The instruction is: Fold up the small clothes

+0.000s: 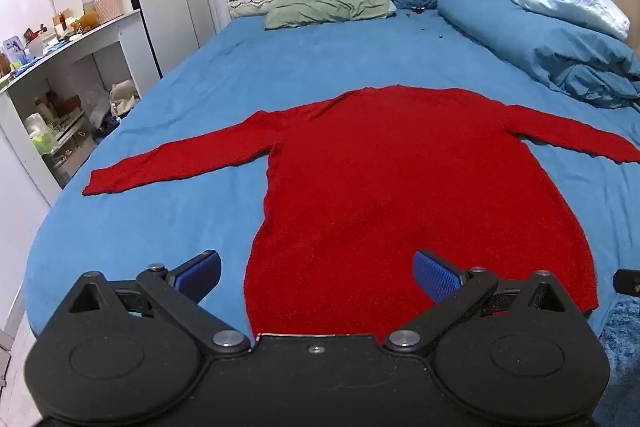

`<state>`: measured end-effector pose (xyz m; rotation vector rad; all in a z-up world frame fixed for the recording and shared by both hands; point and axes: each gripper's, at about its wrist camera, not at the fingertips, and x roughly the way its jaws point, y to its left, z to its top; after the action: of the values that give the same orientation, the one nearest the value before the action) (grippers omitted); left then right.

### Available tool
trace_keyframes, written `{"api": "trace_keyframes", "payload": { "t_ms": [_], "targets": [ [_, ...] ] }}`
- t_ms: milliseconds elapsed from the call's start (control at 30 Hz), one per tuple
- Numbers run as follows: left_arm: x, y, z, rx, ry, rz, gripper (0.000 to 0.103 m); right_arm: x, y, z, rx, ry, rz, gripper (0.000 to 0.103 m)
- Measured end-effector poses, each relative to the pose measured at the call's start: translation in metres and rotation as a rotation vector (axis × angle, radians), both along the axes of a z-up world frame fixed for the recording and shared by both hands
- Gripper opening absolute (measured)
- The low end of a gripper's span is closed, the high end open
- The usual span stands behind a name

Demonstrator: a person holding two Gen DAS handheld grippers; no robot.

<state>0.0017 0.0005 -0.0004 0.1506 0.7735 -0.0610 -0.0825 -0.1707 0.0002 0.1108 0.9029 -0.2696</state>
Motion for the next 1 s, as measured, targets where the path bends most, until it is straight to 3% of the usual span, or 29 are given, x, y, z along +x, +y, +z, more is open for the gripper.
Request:
{"api": "trace_keyframes", "payload": {
  "t_ms": [133,200,1000],
  "targets": [
    [0.01,0.006,0.003,-0.038,0.009,0.0,0.103,0.0,0.0,-0.001,-0.003,0.008,-0.006,0.103],
    [-0.005,0.006,0.002,-0.008,-0.049,-0.001,0.103,-0.002,0.003,0.002,-0.001,0.008,-0.008,0.103],
    [-0.013,0.002,0.009,-0.008,-0.072,-0.008,0.103,-0.009,0.002,0.001,-0.003,-0.017,-0.012,0.103]
  ]
}}
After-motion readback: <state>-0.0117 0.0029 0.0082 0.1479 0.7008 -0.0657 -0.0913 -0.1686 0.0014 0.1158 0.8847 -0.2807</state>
